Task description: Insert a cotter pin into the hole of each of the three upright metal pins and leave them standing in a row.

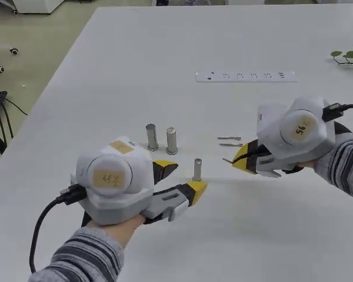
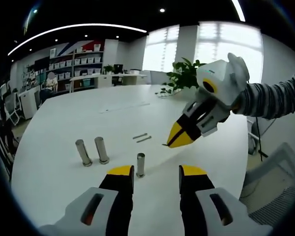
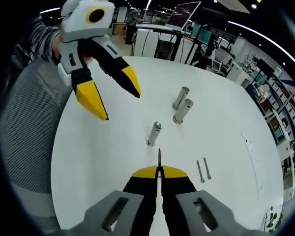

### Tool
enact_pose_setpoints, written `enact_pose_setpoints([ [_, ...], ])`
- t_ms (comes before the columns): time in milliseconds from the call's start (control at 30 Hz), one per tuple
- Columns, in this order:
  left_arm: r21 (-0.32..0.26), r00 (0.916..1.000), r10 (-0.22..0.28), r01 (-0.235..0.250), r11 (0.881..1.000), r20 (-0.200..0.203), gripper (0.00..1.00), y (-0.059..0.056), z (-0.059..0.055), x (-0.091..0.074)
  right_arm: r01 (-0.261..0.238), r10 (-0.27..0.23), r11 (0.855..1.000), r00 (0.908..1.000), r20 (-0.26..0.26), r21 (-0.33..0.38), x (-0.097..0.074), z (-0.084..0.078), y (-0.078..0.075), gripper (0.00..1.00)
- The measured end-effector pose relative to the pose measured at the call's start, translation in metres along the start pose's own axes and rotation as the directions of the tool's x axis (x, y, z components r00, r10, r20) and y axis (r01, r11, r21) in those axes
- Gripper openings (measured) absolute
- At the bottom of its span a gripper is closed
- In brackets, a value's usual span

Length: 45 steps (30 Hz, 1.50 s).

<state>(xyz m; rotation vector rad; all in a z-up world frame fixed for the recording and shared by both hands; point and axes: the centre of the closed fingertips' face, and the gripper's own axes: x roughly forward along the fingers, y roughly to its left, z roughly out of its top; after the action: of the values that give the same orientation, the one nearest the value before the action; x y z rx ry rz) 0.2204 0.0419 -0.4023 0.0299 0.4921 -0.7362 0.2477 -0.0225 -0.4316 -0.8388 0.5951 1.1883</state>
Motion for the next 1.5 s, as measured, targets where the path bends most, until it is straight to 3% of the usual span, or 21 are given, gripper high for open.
enact_pose_setpoints([
  [333, -0.089, 0.9978, -0.062, 0.063, 0.994, 0.022, 0.26, -0.017, 0.004, 0.001, -0.017, 0.022, 0.995, 0.9988, 0.044, -0.103, -0.005, 0.016, 0.025, 0.00],
  [633, -0.162, 0.9928, -0.116, 0.119, 0.979, 0.031, 0.15, -0.031, 0.003, 0.000, -0.028, 0.049, 0.979, 0.9936, 0.102, -0.201, -0.012, 0.032, 0.044, 0.00],
  [933, -0.237, 0.9876, -0.151, 0.157, 0.959, 0.044, 0.03, -0.039, 0.000, -0.003, -0.043, 0.079, 0.974, 0.9847, 0.155, -0.224, -0.017, 0.043, 0.057, 0.00],
  [1100, -0.244, 0.9858, -0.166, 0.167, 0.955, 0.025, 0.00, -0.043, -0.003, -0.003, -0.041, 0.080, 0.977, 0.9810, 0.177, -0.211, -0.019, 0.045, 0.059, 0.00],
  [1333, -0.267, 0.9837, -0.176, 0.180, 0.947, 0.040, 0.00, -0.045, -0.001, -0.004, -0.030, 0.070, 0.976, 0.9807, 0.182, -0.215, -0.021, 0.045, 0.059, 0.00],
  [1467, -0.252, 0.9819, -0.184, 0.189, 0.949, 0.046, 0.00, -0.046, 0.001, -0.005, -0.024, 0.065, 0.977, 0.9797, 0.189, -0.211, -0.023, 0.046, 0.059, 0.00],
  [1500, -0.221, 0.9806, -0.191, 0.196, 0.955, 0.046, 0.00, -0.046, 0.001, -0.005, -0.027, 0.065, 0.979, 0.9802, 0.187, -0.201, -0.023, 0.046, 0.059, 0.00],
])
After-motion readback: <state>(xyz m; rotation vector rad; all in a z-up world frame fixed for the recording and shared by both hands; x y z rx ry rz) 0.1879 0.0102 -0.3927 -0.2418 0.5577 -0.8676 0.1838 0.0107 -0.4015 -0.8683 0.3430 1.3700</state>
